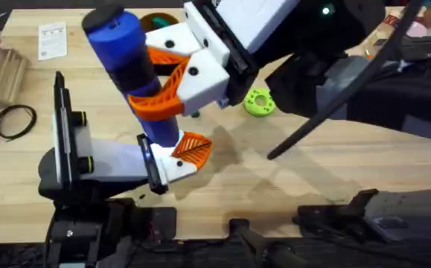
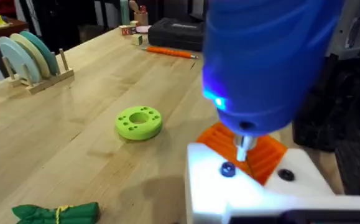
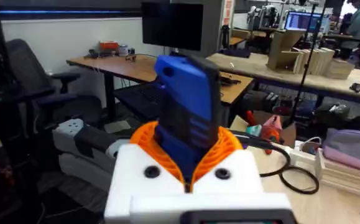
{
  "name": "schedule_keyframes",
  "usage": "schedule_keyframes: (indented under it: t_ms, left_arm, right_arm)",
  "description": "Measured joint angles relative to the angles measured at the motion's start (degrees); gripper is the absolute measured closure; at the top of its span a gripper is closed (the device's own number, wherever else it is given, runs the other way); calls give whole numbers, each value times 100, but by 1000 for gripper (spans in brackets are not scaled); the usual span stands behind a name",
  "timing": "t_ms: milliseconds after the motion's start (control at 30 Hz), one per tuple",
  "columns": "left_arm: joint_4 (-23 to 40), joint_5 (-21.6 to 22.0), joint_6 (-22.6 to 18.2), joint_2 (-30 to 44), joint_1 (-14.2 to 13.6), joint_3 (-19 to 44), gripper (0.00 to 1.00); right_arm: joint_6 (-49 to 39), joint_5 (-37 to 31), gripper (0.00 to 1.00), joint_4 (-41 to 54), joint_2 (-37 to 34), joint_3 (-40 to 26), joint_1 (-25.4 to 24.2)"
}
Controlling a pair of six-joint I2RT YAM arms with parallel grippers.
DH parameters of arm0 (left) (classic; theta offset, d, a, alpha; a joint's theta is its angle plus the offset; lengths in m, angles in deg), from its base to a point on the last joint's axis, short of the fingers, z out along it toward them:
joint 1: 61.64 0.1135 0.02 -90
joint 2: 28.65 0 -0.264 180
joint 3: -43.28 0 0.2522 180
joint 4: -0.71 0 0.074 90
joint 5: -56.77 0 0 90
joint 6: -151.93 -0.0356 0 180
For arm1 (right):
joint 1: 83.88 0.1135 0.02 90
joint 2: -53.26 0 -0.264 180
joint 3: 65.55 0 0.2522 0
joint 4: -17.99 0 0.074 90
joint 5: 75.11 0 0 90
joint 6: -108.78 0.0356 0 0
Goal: Pick up the gripper from the table and insert it into the empty holder that is missing its gripper. Then pick up a screw, insert it into the mounting hole, and use the screwdriver to tighten it. Finally, clean up the table by picking up the vegetable and placing it into the bucket.
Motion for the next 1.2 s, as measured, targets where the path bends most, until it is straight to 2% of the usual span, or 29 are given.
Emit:
schedule_keyframes:
  t_ms: [1200]
  left_arm:
    - [0,-2,0,1,0,0,995]
  right_arm:
    - [-214,31,978,51,-4,0,-28]
